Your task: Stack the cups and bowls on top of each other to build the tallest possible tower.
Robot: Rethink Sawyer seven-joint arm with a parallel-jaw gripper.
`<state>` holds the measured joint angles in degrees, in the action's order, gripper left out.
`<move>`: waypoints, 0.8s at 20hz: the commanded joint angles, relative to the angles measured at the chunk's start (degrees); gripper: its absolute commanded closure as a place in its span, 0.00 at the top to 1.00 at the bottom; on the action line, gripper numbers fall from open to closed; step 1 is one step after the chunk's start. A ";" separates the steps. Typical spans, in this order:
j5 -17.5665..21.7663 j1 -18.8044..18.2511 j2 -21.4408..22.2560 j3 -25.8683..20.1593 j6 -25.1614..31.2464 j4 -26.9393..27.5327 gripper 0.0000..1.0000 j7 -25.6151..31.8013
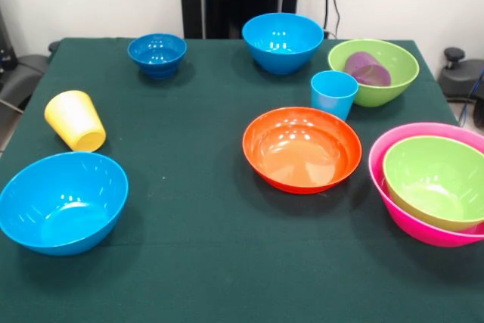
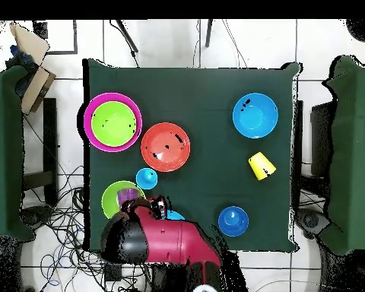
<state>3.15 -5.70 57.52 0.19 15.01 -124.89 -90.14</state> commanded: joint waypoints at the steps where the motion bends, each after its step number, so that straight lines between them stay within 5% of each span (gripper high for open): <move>1: 7.31 -2.00 -15.63 -0.86 -9.19 2.28 1.00 -4.91; 8: 12.09 -4.49 -24.40 -0.68 -12.22 9.56 1.00 -1.63; 16: 15.47 -8.55 -25.54 -4.10 -8.52 15.91 1.00 0.03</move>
<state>14.71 -11.94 35.77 0.45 5.09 -118.21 -90.14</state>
